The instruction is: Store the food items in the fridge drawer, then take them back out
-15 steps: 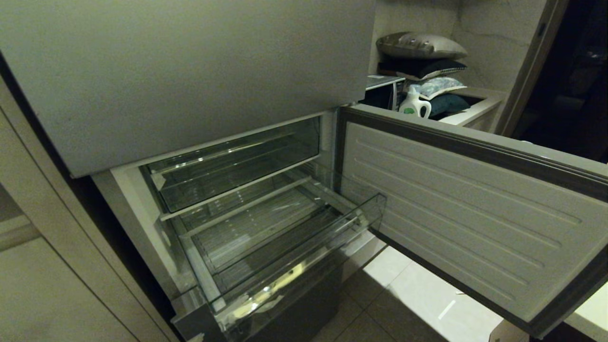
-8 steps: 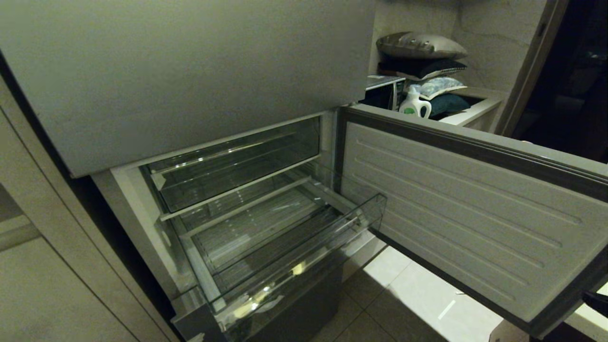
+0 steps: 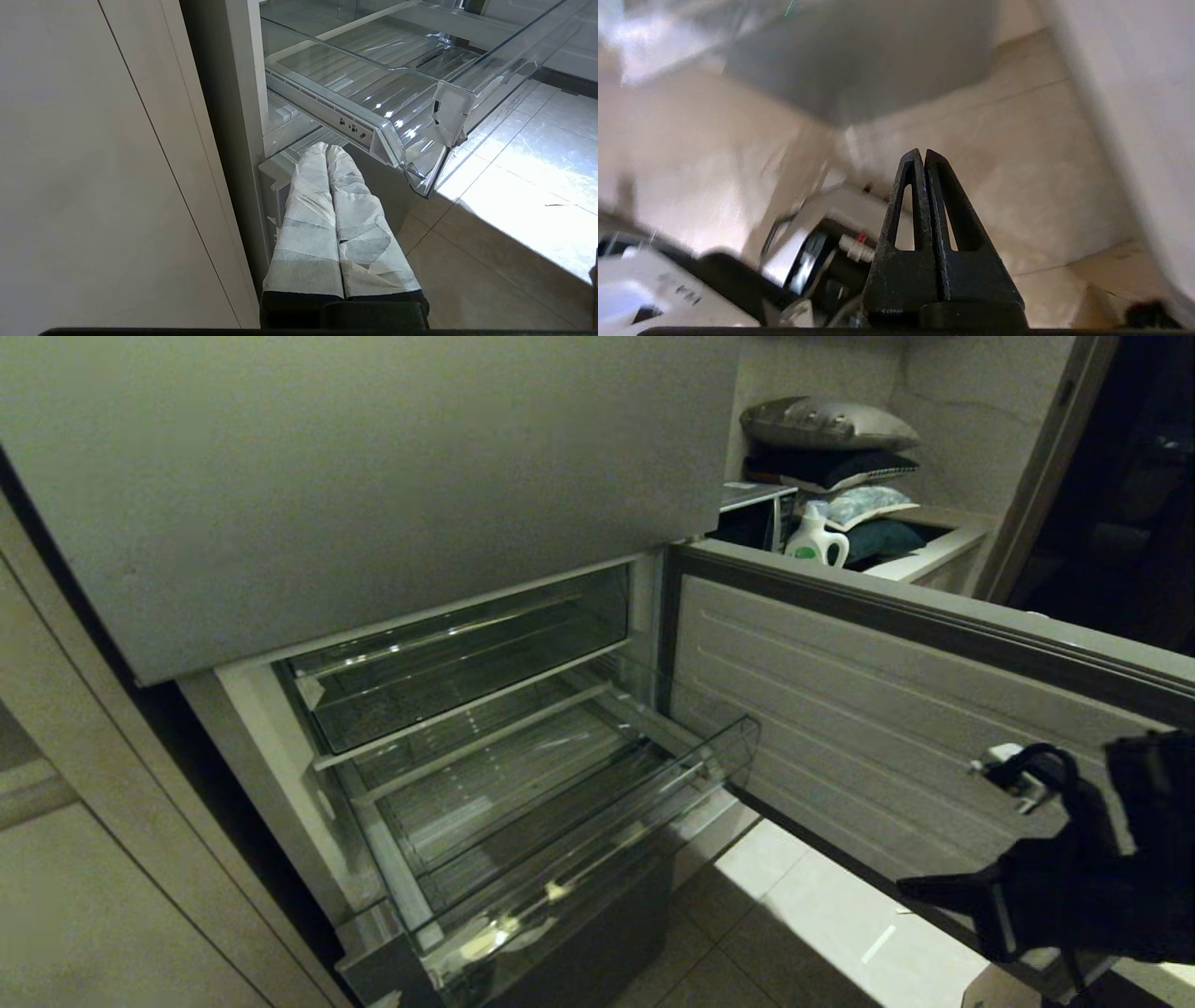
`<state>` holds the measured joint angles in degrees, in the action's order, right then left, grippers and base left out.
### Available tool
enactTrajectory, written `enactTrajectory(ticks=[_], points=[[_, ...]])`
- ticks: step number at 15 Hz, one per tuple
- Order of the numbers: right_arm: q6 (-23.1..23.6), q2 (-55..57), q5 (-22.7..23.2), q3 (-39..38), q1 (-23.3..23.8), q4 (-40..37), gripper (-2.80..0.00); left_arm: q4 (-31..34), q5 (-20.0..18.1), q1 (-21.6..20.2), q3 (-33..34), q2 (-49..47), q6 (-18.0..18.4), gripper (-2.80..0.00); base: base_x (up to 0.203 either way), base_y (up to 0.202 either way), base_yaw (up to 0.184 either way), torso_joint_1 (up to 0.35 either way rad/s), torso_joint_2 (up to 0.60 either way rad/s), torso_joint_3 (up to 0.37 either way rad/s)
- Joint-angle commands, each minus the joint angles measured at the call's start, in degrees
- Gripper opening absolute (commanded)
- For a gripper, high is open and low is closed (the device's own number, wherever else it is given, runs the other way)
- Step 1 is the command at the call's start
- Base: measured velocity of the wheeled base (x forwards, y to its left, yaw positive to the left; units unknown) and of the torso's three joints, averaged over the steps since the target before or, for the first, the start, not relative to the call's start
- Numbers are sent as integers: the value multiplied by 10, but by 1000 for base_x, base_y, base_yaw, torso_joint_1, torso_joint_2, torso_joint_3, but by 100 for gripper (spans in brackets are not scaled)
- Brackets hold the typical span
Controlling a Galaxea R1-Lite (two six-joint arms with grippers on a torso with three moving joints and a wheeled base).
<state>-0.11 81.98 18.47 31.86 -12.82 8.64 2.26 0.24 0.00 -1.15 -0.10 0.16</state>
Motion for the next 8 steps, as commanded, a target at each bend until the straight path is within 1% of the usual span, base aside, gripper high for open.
enactTrajectory(ticks=[1,3,5,8], points=[[-2,100,0,32,-50,7,-280,0,0,0,0,-1,0,-280,0,0,0,0,0,0],[-3,129,-3,64,-85,8,-280,0,0,0,0,-1,0,-280,0,0,0,0,0,0],[-3,165,-18,93,-112,9,-280,0,0,0,0,-1,0,-280,0,0,0,0,0,0],[-12,223,-34,154,-128,10,-280,0,0,0,0,-1,0,-280,0,0,0,0,0,0]])
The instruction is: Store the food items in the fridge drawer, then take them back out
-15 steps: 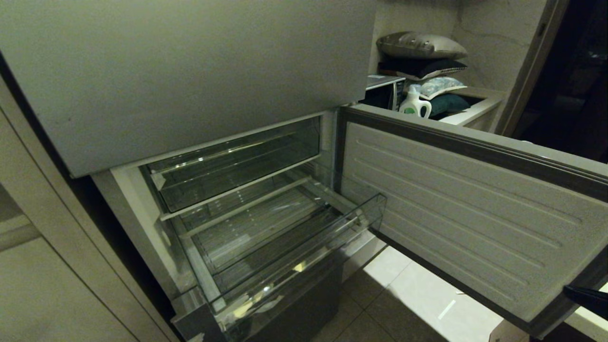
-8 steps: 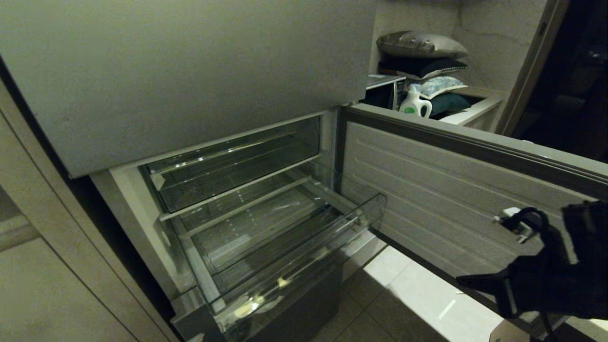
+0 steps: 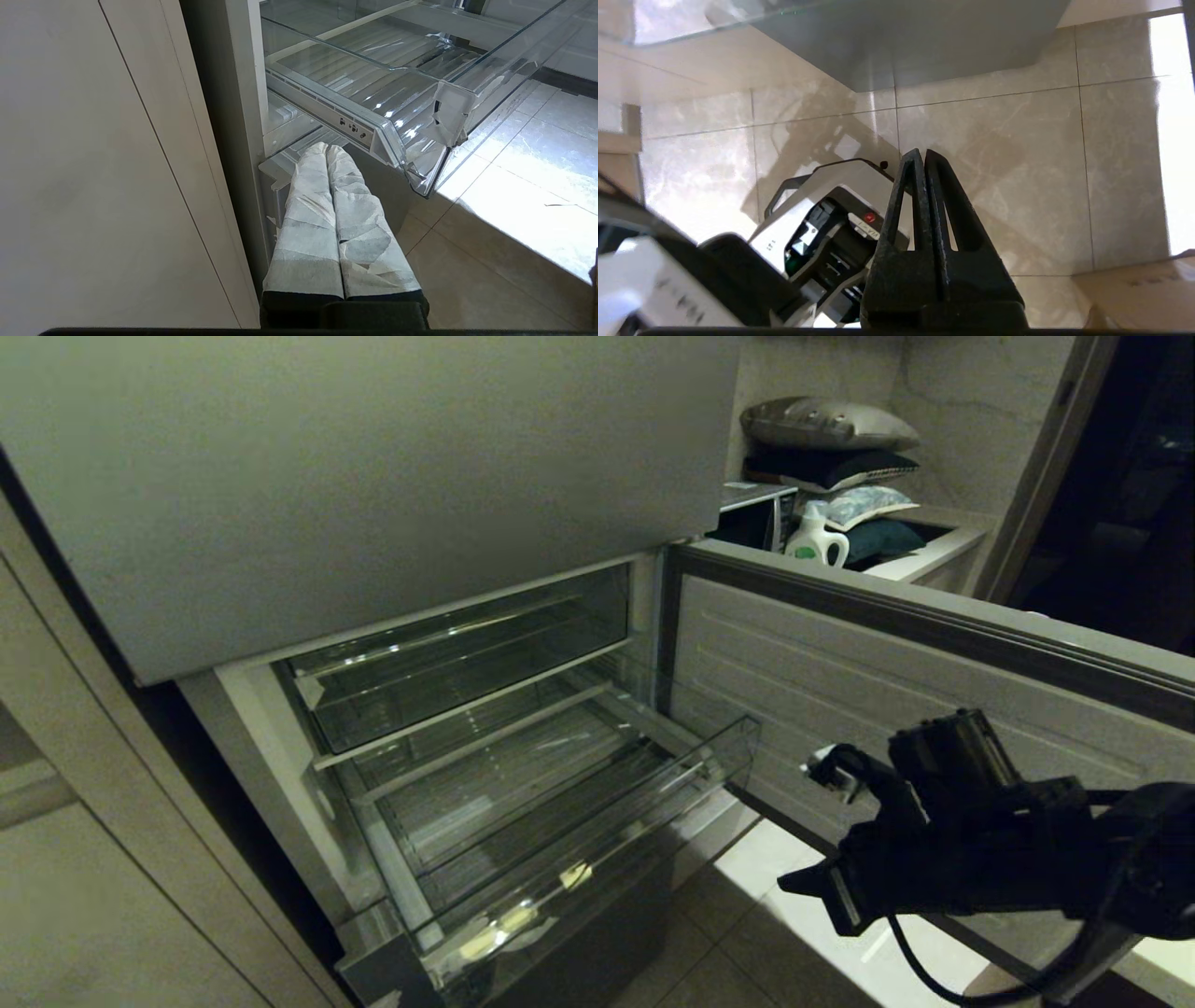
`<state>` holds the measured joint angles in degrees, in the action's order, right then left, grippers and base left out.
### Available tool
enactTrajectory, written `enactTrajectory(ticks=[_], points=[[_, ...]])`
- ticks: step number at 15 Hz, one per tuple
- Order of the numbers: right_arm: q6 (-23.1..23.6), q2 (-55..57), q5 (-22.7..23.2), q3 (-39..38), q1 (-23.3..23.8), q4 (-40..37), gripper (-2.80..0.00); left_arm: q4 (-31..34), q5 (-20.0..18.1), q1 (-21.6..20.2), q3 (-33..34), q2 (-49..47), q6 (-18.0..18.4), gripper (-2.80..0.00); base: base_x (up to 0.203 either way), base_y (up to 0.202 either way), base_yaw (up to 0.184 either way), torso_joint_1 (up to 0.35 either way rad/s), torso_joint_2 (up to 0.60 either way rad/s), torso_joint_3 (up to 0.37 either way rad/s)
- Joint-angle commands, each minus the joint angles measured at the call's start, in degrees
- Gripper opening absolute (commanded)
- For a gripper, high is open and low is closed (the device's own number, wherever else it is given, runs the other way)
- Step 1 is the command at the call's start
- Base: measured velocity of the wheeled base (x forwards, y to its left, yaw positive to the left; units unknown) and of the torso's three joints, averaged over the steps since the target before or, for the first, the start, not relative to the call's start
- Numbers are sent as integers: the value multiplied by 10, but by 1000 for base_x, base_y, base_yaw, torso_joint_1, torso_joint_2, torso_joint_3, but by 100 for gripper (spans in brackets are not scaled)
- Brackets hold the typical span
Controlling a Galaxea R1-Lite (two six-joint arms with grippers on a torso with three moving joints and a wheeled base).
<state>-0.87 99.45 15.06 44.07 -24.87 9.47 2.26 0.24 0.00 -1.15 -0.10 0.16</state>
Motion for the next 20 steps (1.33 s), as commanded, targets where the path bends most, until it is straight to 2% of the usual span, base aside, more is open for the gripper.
enactTrajectory(ticks=[1,3,8,11,20], points=[[-15,63,-1,54,-8,2,-280,0,0,0,0,-1,0,-280,0,0,0,0,0,0],[-25,86,-1,84,-8,28,-280,0,0,0,0,-1,0,-280,0,0,0,0,0,0],[-30,175,-2,97,-9,183,-280,-1,0,0,0,-1,-1,-280,0,0,0,0,0,0],[-56,211,-1,138,-10,234,-280,0,0,0,0,-1,0,-280,0,0,0,0,0,0],[-73,318,2,245,-34,407,-280,0,0,0,0,-1,0,-280,0,0,0,0,0,0]])
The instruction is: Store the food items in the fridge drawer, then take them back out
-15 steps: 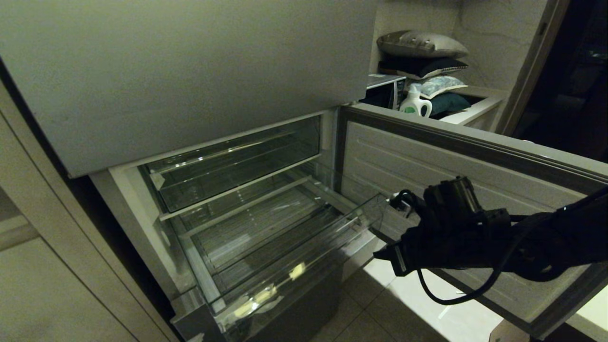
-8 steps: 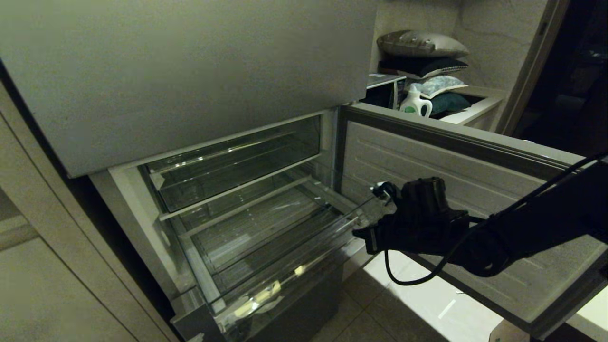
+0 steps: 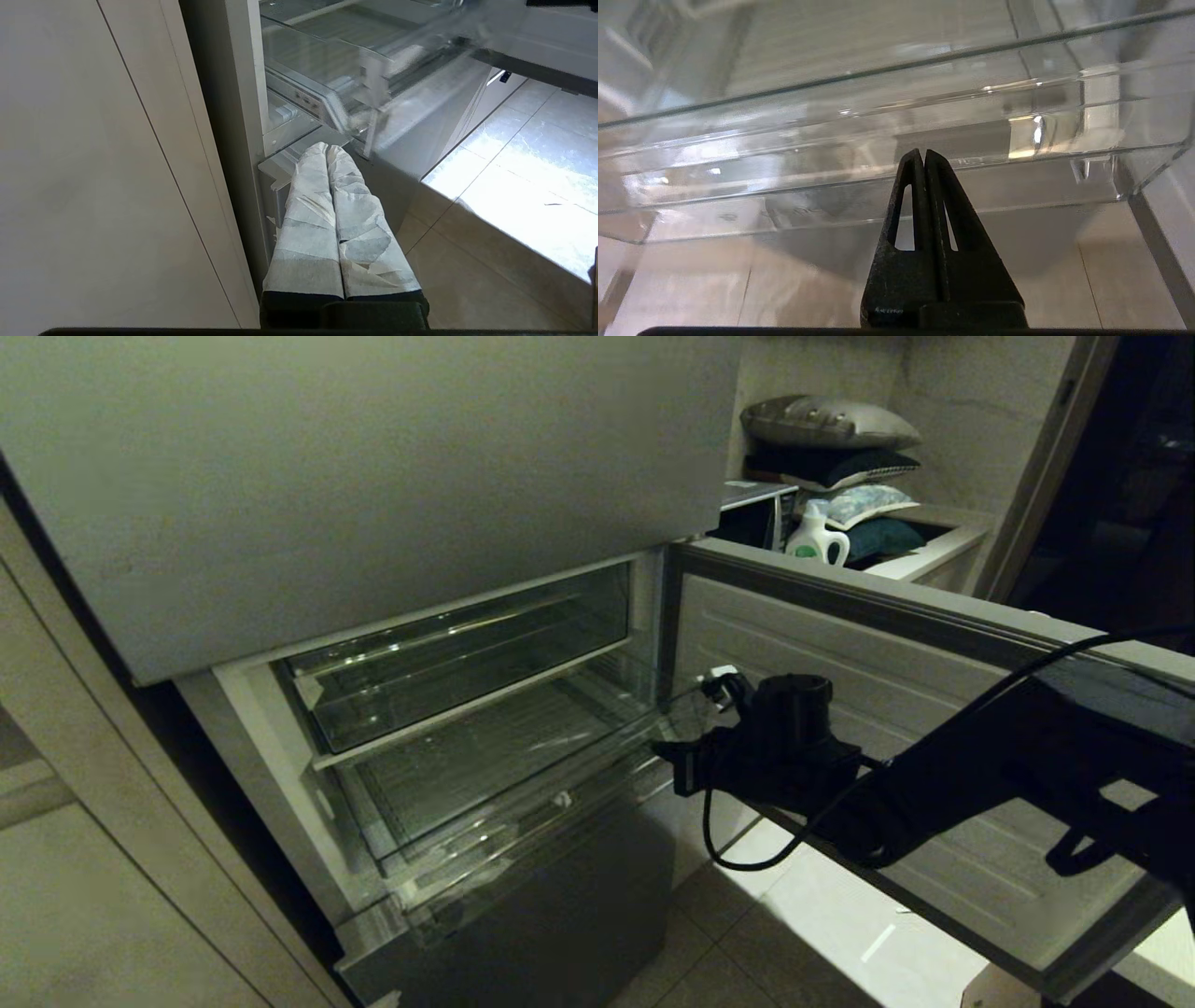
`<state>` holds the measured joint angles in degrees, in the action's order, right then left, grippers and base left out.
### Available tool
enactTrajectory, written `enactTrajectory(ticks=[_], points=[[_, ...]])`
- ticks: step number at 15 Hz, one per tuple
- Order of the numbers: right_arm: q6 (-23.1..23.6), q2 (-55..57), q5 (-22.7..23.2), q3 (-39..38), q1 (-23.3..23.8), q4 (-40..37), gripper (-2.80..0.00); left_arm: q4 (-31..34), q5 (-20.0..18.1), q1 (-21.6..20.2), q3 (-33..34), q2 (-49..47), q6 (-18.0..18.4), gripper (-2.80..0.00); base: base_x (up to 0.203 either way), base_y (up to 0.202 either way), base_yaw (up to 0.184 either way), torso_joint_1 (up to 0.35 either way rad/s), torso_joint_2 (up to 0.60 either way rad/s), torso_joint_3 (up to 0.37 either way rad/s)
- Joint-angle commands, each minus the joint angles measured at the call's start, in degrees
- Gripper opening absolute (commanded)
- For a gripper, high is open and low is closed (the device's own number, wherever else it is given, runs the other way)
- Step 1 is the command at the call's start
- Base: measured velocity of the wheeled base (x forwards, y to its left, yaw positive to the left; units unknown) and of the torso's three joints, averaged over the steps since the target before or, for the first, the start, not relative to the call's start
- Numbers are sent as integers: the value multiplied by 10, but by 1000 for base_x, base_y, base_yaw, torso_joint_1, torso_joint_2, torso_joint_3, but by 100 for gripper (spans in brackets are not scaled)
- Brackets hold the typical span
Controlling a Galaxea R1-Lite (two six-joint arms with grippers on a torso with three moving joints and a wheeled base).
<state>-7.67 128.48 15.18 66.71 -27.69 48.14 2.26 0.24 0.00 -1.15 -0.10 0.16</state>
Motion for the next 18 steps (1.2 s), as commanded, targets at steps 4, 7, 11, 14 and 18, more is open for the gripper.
enactTrajectory(ticks=[4,7,11,14,18], points=[[-13,-35,-14,-23,-20,42,-280,0,0,0,0,-1,0,-280,0,0,0,0,0,0],[-13,-177,-46,-109,-46,-10,-280,0,0,0,0,-1,0,-280,0,0,0,0,0,0],[-9,-446,-100,-259,-116,-165,-280,0,0,0,0,-1,0,-280,0,0,0,0,0,0],[4,-671,-109,-384,-148,-251,-280,0,0,0,0,-1,0,-280,0,0,0,0,0,0],[21,-919,-132,-509,-99,-313,-280,0,0,0,0,-1,0,-280,0,0,0,0,0,0]])
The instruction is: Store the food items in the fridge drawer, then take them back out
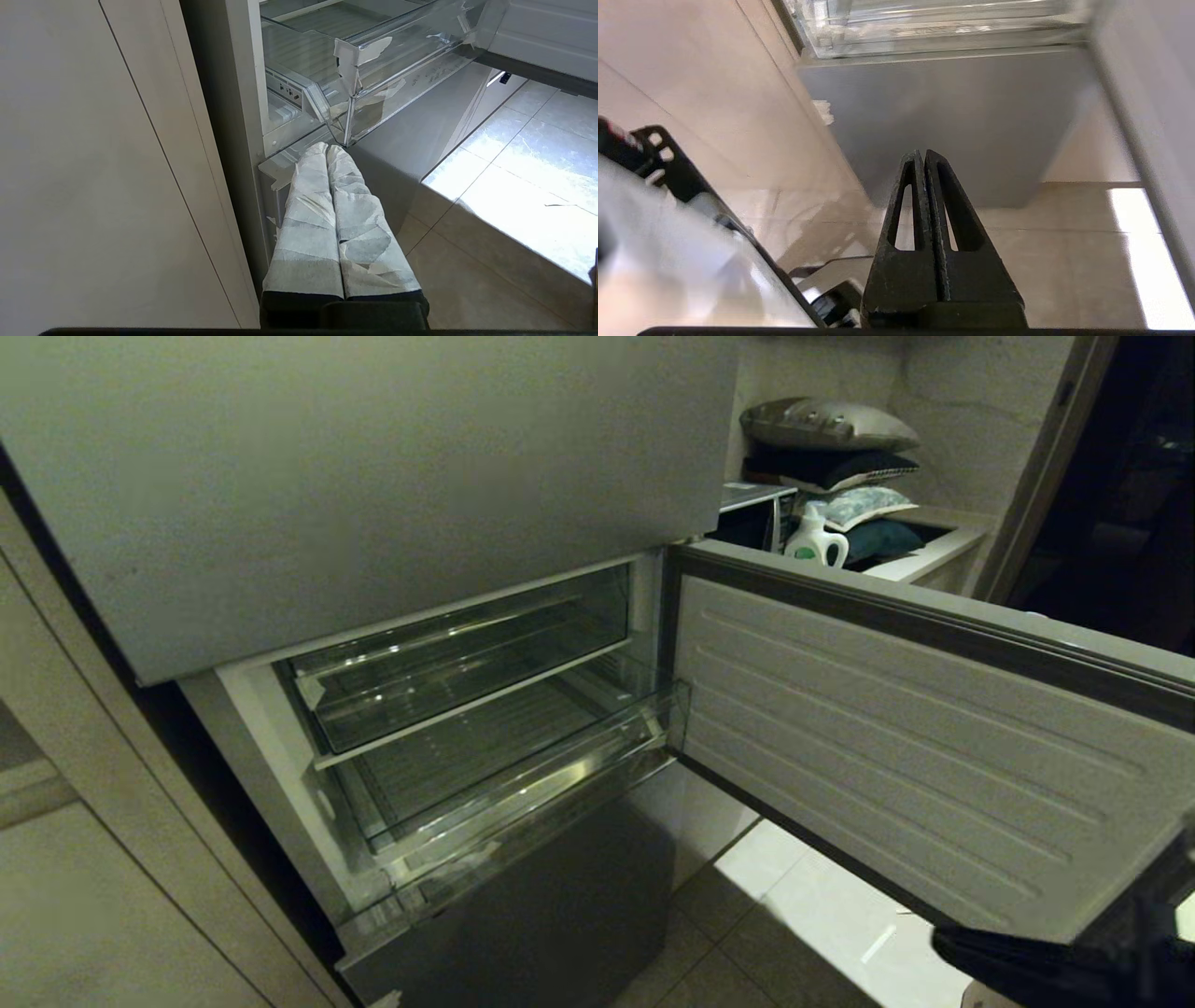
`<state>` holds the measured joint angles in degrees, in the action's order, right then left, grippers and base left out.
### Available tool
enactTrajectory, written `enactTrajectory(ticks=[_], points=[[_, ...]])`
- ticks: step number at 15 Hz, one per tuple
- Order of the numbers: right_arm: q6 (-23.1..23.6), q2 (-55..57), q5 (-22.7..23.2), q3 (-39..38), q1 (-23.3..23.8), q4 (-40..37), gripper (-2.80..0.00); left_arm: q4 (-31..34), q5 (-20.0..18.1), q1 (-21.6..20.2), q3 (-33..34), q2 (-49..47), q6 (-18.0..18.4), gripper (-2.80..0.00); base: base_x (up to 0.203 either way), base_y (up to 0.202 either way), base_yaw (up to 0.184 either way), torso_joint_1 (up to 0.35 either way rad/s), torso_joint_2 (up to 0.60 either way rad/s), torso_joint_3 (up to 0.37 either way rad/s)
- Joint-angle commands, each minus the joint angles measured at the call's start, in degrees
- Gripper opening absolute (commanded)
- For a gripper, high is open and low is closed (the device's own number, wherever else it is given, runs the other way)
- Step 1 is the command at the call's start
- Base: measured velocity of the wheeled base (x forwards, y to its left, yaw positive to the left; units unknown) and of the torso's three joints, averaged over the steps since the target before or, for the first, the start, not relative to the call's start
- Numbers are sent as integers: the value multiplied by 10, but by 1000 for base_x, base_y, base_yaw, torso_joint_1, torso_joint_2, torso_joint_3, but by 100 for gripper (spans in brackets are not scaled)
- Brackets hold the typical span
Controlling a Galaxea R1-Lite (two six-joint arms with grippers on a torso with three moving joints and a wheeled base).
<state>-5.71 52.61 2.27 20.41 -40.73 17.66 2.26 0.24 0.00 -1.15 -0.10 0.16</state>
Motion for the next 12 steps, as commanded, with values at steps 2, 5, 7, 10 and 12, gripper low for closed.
enactTrajectory(ticks=[2,5,7,10,12], points=[[10,-225,-2,-82,158,-22,-280,0,0,1,0,-1,-1,-280,0,0,0,0,0,0],[30,-316,17,-137,384,-33,-280,0,0,0,0,-1,0,-280,0,0,0,0,0,0],[68,-358,22,-209,451,-37,-280,0,0,0,0,-1,0,-280,0,0,0,0,0,0],[89,-370,27,-220,449,-85,-280,0,0,0,0,-1,0,-280,0,0,0,0,0,0],[96,-411,24,-217,400,-95,-280,0,0,0,0,-1,0,-280,0,0,0,0,0,0]])
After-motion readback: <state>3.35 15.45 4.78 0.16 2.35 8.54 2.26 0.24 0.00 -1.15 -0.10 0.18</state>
